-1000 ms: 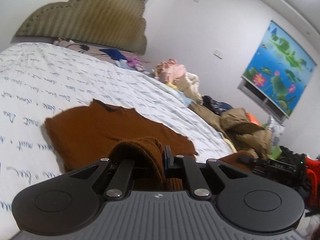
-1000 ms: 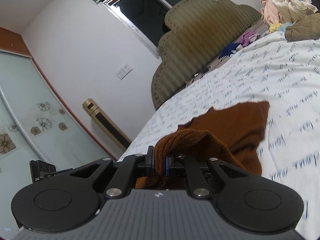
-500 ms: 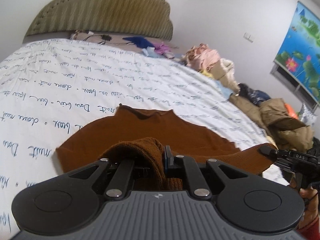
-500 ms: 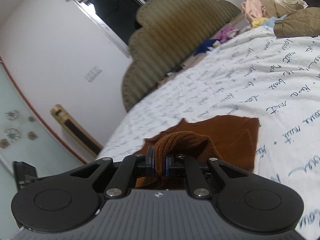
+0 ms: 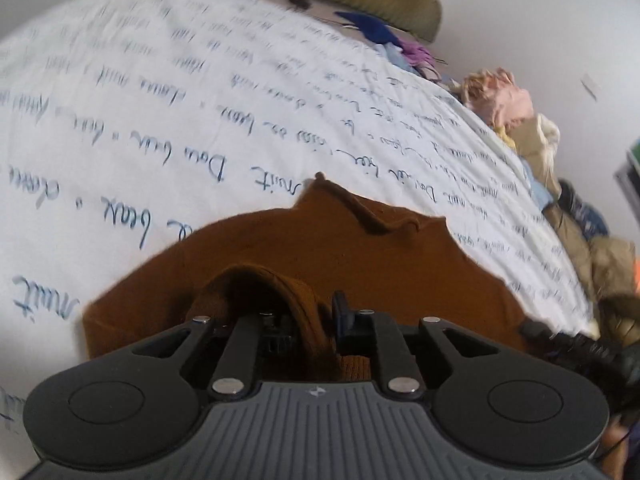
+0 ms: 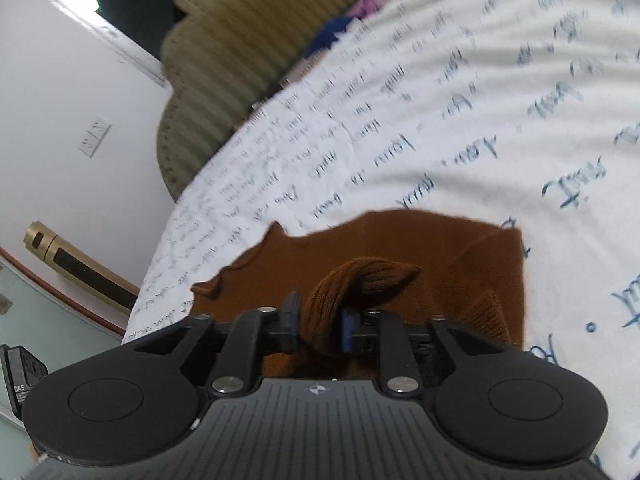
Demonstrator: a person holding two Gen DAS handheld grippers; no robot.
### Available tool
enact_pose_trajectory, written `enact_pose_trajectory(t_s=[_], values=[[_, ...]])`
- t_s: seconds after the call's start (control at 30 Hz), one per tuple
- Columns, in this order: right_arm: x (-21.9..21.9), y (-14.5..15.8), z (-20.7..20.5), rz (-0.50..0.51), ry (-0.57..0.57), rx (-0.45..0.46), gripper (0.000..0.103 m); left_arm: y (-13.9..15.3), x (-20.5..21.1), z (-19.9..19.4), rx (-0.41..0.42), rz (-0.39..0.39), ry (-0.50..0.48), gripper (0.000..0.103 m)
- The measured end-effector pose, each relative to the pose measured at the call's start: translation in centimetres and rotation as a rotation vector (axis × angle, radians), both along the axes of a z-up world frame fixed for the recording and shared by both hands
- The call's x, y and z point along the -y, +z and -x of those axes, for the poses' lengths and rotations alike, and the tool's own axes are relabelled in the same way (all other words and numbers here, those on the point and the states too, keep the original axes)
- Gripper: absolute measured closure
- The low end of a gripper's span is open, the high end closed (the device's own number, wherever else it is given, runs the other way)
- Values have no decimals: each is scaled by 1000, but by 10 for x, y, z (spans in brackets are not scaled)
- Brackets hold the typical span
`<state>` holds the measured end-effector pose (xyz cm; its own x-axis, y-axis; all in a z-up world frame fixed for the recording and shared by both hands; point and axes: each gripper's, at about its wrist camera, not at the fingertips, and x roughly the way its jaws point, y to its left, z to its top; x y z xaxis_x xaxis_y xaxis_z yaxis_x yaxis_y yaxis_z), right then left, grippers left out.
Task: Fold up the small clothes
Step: 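Open both grippers to release the folded hem onto the sweater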
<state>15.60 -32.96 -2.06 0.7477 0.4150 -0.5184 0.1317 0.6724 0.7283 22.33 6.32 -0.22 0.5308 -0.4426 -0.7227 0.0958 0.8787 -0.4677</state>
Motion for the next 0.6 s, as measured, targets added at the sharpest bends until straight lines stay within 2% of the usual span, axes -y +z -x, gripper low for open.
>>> enact_pose_trajectory(t_s=[0.03, 0.07, 0.13, 0.17, 0.2, 0.23, 0.3, 0.33, 0.43, 0.5, 0.53, 0.6], values=[[0, -2, -3, -16, 7, -5, 61, -1, -4, -2, -7, 38, 9, 72], [1, -2, -6, -37, 17, -8, 56, -1, -6, -3, -10, 69, 19, 68], [3, 0, -14, -98, 31, -11, 34, 1, -14, -5, -7, 128, 52, 58], [4, 2, -18, -134, 36, -7, 30, 3, -16, -6, -10, 155, 69, 57], [6, 4, -22, -168, 39, -1, 24, 3, -22, -8, -18, 199, 96, 49], [7, 6, -26, -185, 27, 8, 23, 2, -28, -9, -25, 248, 128, 38], [10, 9, -31, -167, -25, 4, 23, 0, -39, -12, -40, 308, 196, 33], [11, 10, -31, -154, -48, -7, 22, 1, -43, -13, -45, 308, 220, 33], [6, 18, -21, -86, -42, 27, 21, 10, -48, 0, 16, 209, 223, 33], [-5, 24, -10, -7, 20, 57, 19, 21, -46, 16, 85, 92, 198, 33], [-11, 26, -3, 42, 55, 63, 15, 24, -43, 25, 115, 39, 179, 33], [-23, 25, 8, 127, 132, 65, 10, 29, -39, 44, 164, -47, 116, 32]])
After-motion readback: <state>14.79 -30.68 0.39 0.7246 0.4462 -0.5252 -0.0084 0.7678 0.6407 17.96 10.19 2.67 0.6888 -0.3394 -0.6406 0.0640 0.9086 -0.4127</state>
